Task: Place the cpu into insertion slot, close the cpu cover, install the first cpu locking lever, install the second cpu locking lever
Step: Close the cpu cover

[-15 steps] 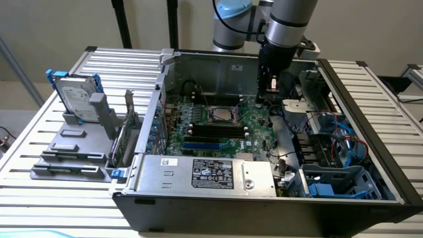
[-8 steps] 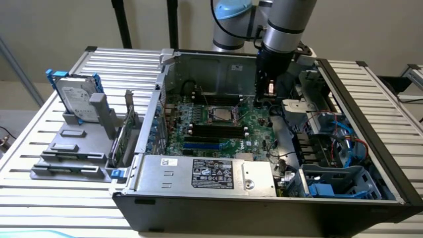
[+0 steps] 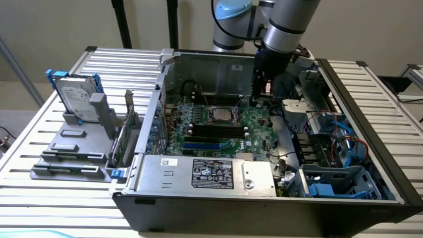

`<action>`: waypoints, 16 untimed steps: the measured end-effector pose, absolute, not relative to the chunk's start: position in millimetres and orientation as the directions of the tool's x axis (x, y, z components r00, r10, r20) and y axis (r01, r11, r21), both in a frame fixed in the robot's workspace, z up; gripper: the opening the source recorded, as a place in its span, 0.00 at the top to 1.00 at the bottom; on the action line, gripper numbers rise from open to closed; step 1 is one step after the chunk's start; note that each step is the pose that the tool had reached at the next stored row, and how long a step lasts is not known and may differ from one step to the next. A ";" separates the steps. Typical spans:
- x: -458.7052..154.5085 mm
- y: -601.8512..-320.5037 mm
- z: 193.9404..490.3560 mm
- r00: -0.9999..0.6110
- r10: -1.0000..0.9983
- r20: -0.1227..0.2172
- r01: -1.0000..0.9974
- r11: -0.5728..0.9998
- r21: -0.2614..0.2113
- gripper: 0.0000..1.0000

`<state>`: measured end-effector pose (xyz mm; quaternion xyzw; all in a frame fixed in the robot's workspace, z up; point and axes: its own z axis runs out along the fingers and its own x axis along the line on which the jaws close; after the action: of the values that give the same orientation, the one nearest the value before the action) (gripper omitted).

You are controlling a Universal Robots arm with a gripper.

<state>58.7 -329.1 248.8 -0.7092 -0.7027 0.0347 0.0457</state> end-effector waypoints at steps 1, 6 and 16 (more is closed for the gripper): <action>57.2 -329.1 248.8 0.010 1.000 0.015 0.993 -0.008 -0.118 0.89; 44.7 -329.7 249.1 0.010 1.000 0.015 0.991 -0.008 -0.134 0.89; 17.7 -331.3 249.3 0.011 1.000 0.016 0.987 -0.008 -0.159 0.89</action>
<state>17.7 -331.3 249.3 -0.7081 -0.7015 0.0504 0.0621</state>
